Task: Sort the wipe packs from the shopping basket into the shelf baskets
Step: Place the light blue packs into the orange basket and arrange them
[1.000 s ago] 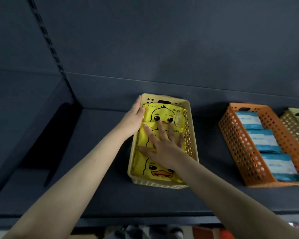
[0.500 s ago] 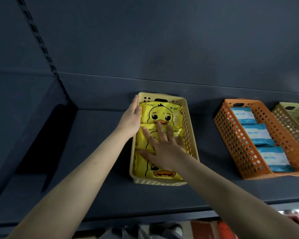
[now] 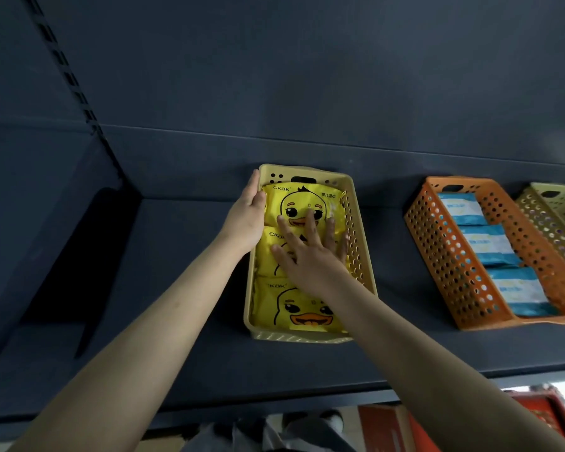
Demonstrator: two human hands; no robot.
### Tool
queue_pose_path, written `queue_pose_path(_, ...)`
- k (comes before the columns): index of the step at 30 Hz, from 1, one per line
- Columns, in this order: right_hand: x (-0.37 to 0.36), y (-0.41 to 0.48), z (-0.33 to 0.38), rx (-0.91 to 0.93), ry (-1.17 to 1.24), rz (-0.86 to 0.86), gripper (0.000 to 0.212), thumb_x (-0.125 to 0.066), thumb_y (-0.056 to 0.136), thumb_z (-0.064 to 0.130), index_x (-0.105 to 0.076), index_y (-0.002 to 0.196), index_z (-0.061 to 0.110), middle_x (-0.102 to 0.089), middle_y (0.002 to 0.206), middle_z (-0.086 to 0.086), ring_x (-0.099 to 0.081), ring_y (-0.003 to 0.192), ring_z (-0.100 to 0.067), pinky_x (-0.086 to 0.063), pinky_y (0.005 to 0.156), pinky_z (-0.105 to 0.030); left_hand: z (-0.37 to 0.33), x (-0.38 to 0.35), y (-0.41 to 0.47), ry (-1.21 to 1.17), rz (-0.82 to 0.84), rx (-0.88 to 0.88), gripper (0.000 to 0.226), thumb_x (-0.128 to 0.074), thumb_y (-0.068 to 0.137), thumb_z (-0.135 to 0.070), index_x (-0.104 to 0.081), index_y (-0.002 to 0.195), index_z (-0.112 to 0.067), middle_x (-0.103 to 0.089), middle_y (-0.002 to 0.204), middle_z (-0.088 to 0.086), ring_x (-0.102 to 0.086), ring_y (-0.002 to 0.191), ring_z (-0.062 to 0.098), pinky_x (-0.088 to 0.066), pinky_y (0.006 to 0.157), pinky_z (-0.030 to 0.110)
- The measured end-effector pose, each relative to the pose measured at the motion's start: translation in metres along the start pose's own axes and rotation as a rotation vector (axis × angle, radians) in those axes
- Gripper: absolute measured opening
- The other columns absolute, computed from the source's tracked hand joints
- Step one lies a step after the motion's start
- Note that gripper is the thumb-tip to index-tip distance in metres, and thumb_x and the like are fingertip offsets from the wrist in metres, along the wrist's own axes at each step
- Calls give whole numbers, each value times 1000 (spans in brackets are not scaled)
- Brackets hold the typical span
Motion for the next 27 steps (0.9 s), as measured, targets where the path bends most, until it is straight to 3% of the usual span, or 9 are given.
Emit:
queue_pose_path(4, 3, 1, 0, -8, 26, 16, 61, -12, 91, 71, 22, 139, 57, 39, 150, 4, 39, 134, -35, 18, 111, -59, 0, 0, -1, -28, -7, -5, 49, -23, 106, -34, -11, 154, -35, -14, 161, -7, -21, 146, 16, -18, 116, 32)
queue_pose_path(7, 7, 11, -2, -44, 87, -83, 69, -18, 89, 74, 19, 143, 53, 35, 153, 4, 37, 137, -30, 16, 111, -54, 2, 0, 0, -45, -15, -7, 49, -23, 106, -34, -12, 154, -34, -15, 161, -7, -21, 146, 15, -19, 115, 30)
queue_pose_path(13, 7, 36, -7, -20, 51, -41, 68, -13, 87, 77, 22, 140, 55, 41, 150, 4, 39, 136, -28, 15, 115, -51, 8, -4, 0, -118, -60, -18, 49, -25, 106, -33, -15, 154, -31, -17, 161, -7, -22, 146, 12, -15, 103, 15)
queue_pose_path(23, 25, 18, -4, 31, 186, -6, 67, -18, 92, 70, 18, 144, 51, 35, 154, 3, 38, 136, -25, 13, 114, -56, 7, -2, -1, -110, -68, -10, 49, -24, 106, -33, -13, 154, -32, -15, 161, -9, -21, 146, 11, -15, 103, 16)
queue_pose_path(27, 12, -16, 0, 52, 97, 25, 62, -16, 95, 64, 23, 142, 52, 40, 149, 6, 39, 135, -26, 16, 111, -54, 7, -3, 0, -99, -79, -5, 49, -22, 106, -34, -13, 154, -32, -17, 161, -7, -23, 146, 14, -19, 109, 22)
Point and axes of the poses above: each hand's wrist, its own y-axis towards the middle knuckle, its own x-axis out of the back of the hand, z = x × y, the point moved 2 cm from there along y, towards the middle knuckle
